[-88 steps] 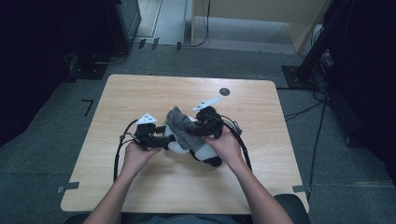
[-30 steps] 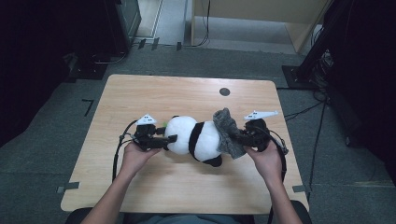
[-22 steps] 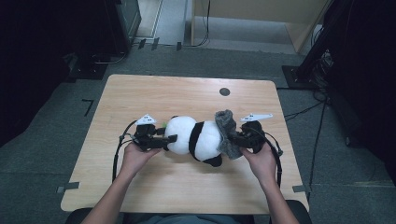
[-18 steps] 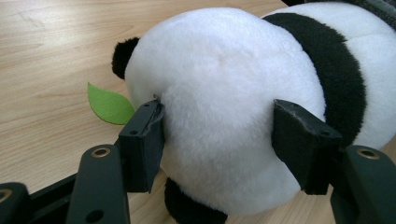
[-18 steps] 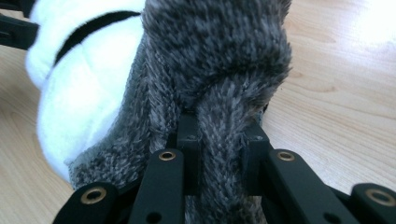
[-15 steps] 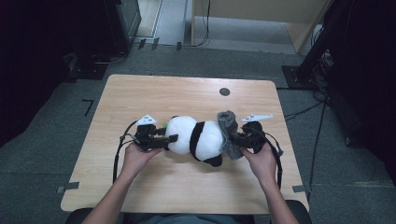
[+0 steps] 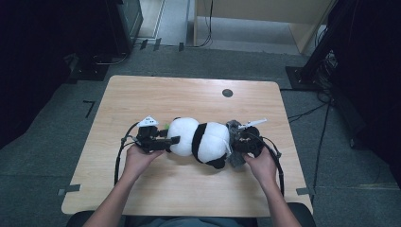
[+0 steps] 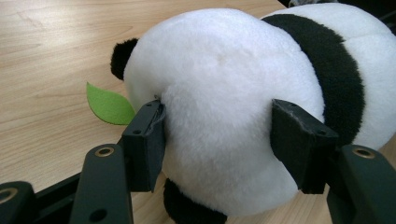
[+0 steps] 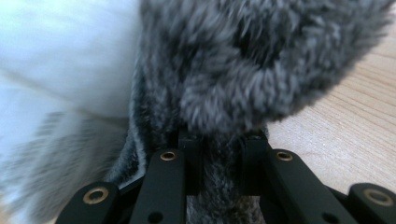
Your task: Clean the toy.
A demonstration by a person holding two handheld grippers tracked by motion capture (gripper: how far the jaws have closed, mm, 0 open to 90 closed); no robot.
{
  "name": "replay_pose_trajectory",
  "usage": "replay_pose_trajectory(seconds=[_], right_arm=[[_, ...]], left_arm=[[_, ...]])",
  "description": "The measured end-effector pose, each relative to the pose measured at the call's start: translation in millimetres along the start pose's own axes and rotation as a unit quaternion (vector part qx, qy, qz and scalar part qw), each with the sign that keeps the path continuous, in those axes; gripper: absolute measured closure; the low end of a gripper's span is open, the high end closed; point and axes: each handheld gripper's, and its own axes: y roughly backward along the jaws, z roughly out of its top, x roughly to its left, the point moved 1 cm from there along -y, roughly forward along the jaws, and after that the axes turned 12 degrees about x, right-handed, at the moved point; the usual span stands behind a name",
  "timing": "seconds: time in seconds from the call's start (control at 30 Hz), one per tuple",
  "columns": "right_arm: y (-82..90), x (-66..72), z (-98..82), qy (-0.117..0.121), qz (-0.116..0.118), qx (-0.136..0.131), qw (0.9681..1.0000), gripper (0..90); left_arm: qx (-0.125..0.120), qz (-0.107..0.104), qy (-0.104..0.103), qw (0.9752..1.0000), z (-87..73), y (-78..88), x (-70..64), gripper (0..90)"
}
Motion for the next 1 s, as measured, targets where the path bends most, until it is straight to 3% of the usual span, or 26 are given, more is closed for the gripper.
replay_pose_trajectory(seconds=[0.1,0.3,0.47,0.63,1.0], right_arm=[[-3.3,-5.5,2.6,-0.013,0.016,-0.001,0.9998,77.2],[6.6,-12.4,0.5,-0.021,0.013,-0.013,0.9996,77.1],[25.4,-26.7,-4.6,-0.049,0.019,-0.049,0.9974,77.2],[44.2,-26.6,-8.5,-0.041,0.024,-0.07,0.9964,77.1],[84.3,-9.3,-6.6,-0.013,0.044,-0.113,0.9925,77.2]], left_arm=[[0.0,-0.001,0.0,1.0,0.0,0.1,0.2,38.1],[0.003,0.0,-0.003,1.0,-0.2,0.8,0.3,38.0],[0.005,0.001,-0.005,1.0,0.0,1.2,0.0,38.0],[0.005,0.002,-0.005,1.0,0.1,1.2,0.0,37.8],[0.007,0.004,-0.006,0.9999,0.5,1.4,-0.7,37.8]])
